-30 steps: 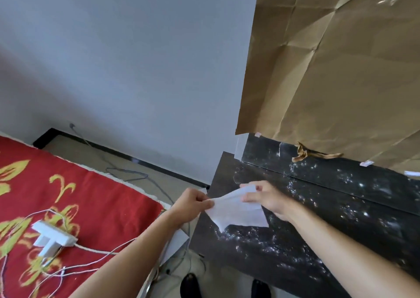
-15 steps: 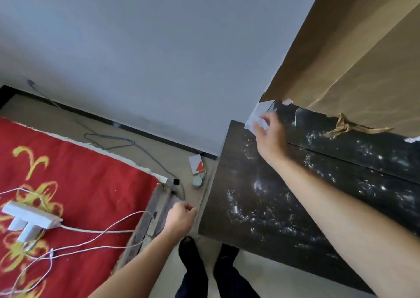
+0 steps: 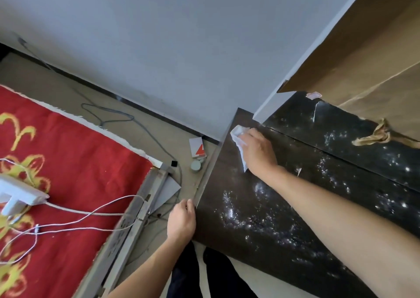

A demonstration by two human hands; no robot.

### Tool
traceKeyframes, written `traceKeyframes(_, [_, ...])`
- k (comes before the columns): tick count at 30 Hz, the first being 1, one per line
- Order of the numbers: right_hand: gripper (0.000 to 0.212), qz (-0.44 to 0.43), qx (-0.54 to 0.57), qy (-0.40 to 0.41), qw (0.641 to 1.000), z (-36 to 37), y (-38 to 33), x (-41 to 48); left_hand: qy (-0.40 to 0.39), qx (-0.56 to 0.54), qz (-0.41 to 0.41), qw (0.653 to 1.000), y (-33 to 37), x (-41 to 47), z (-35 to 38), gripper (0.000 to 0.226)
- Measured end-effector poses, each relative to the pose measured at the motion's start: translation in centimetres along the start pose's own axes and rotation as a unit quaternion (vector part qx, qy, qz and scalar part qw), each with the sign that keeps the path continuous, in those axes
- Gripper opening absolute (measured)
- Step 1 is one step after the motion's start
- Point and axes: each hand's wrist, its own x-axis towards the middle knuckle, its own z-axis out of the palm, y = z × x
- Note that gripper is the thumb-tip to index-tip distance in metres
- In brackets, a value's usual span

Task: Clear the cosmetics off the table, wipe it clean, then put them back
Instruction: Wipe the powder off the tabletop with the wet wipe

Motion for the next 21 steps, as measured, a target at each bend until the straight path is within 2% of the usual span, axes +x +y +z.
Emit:
traceKeyframes(2, [0.036,-0.090,-0.009,-0.077,0.993,0.2,-1.1,-2.7,0.015,-0.005,-0.002,1.000,0.0,-0.2,0.2,0.037])
traceKeyframes(3, [0.042,-0.115,-0.020,-0.091,0.989,0.0,-1.3,-3.2,0.025,-0.007,-0.003,1.000,-0.1,-0.5,0.3,0.038])
traceKeyframes(4, [0.049,-0.127,-0.037,-0.068,0.989,-0.7,-1.6,-2.4,0.034,-0.012,-0.008,0.999,0.0,-0.7,0.4,0.039])
traceKeyframes(7, [0.049,-0.086,-0.138,0.027,0.986,-2.3,-1.9,4.1,0.070,-0.025,-0.016,0.997,0.1,-1.0,0.7,0.039])
traceKeyframes(11, [0.041,-0.066,-0.250,-0.040,0.965,-1.9,-2.3,8.5,0.109,-0.036,-0.018,0.993,0.2,-1.3,0.7,0.039])
traceKeyframes(13, [0.037,-0.043,-0.220,-0.032,0.974,-1.1,-2.0,7.2,0.118,-0.038,-0.020,0.992,0.1,-1.2,0.9,0.039])
traceKeyframes(15, [0.029,-0.036,-0.121,-0.007,0.992,-0.2,-1.4,4.4,0.123,-0.041,-0.018,0.991,-0.1,-1.2,1.0,0.038])
traceKeyframes(17, [0.020,-0.092,-0.042,0.002,0.995,0.8,-1.0,-0.3,0.125,-0.042,-0.014,0.991,-0.1,-1.2,1.0,0.037])
traceKeyframes(18, [0.020,-0.139,-0.031,-0.026,0.989,1.1,-1.0,-2.9,0.124,-0.043,-0.013,0.991,0.0,-1.2,1.0,0.037])
traceKeyframes(20, [0.024,-0.209,-0.056,-0.101,0.971,1.1,-1.3,-5.9,0.123,-0.045,-0.010,0.991,0.0,-1.3,1.0,0.036])
traceKeyframes(21, [0.025,-0.227,-0.078,-0.110,0.964,0.7,-1.3,-5.3,0.123,-0.046,-0.008,0.991,0.0,-1.3,1.0,0.036])
